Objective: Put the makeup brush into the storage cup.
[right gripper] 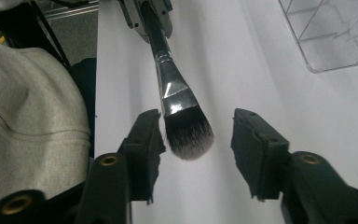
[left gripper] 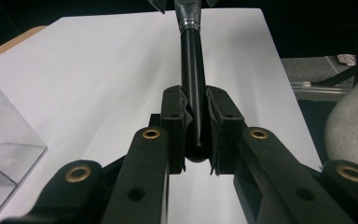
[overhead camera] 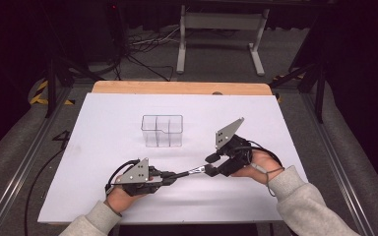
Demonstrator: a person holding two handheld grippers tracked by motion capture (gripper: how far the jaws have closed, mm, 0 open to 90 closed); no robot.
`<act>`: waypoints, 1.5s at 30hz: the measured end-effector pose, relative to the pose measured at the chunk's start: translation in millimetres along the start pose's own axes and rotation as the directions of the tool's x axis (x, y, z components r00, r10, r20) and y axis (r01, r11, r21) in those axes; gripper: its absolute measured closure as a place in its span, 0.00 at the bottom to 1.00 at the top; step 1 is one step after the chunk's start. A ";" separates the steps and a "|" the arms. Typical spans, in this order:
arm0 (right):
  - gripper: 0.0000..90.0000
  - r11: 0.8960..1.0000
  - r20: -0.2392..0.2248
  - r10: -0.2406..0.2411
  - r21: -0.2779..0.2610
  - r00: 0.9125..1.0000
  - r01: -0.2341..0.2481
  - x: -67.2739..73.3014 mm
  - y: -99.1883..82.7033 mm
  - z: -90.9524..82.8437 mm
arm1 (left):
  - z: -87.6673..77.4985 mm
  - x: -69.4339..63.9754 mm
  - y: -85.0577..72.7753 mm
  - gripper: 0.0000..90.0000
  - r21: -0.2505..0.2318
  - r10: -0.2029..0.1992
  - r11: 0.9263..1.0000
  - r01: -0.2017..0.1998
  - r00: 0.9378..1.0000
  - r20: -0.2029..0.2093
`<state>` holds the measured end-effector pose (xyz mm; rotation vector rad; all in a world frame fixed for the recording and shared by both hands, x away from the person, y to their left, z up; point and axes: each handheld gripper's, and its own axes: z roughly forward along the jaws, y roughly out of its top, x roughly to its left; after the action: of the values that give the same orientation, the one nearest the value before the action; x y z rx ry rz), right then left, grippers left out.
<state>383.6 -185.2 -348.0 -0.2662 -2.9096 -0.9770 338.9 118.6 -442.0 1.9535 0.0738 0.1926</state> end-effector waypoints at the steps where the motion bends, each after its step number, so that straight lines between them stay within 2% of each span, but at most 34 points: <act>1: 0.53 1.000 -0.005 0.009 -0.002 1.000 -0.009 -0.3 0.6 1.9 | -0.2 -0.1 0.0 0.87 0.002 0.000 1.000 0.000 1.000 -0.002; 7: 0.54 1.000 -0.025 -0.001 0.004 1.000 0.001 0.8 4.5 7.7 | 0.7 -0.5 0.1 0.87 -0.001 0.010 1.000 -0.010 1.000 -0.003; 17: 0.60 1.000 -0.053 -0.019 0.009 0.998 0.020 3.2 10.4 15.6 | 2.6 -1.3 1.0 0.87 -0.002 0.012 1.000 -0.012 1.000 0.007; 23: 0.68 0.999 -0.068 -0.029 0.022 0.997 0.031 5.1 13.9 19.3 | 3.1 -0.9 0.9 0.87 -0.004 0.013 1.000 -0.013 1.000 0.010; 25: 0.74 0.999 -0.075 -0.044 0.025 0.996 0.046 5.5 14.2 20.2 | 2.9 -0.8 0.5 0.87 -0.008 0.014 1.000 -0.014 1.000 0.015; 28: 0.78 0.998 -0.077 -0.053 0.027 0.996 0.056 5.3 14.3 19.5 | 3.1 -1.4 0.5 0.87 -0.010 0.023 1.000 -0.023 1.000 0.012; 31: 0.79 0.999 -0.081 -0.041 0.030 0.996 0.043 5.3 14.1 19.1 | 3.1 -1.4 0.5 0.87 -0.009 0.026 1.000 -0.026 1.000 0.013; 36: 0.81 0.997 -0.090 -0.063 0.041 0.994 0.067 6.4 15.0 19.3 | 3.6 -1.7 0.1 0.87 -0.009 0.032 0.999 -0.032 0.999 0.019; 45: 0.82 0.996 -0.099 -0.069 0.055 0.993 0.074 7.7 15.6 19.4 | 4.3 -1.4 -0.3 0.87 -0.008 0.035 0.999 -0.035 0.999 0.027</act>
<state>378.9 -160.1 -353.3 -0.1086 -2.8713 -0.8860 338.2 114.5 -444.1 1.9508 0.0214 0.1891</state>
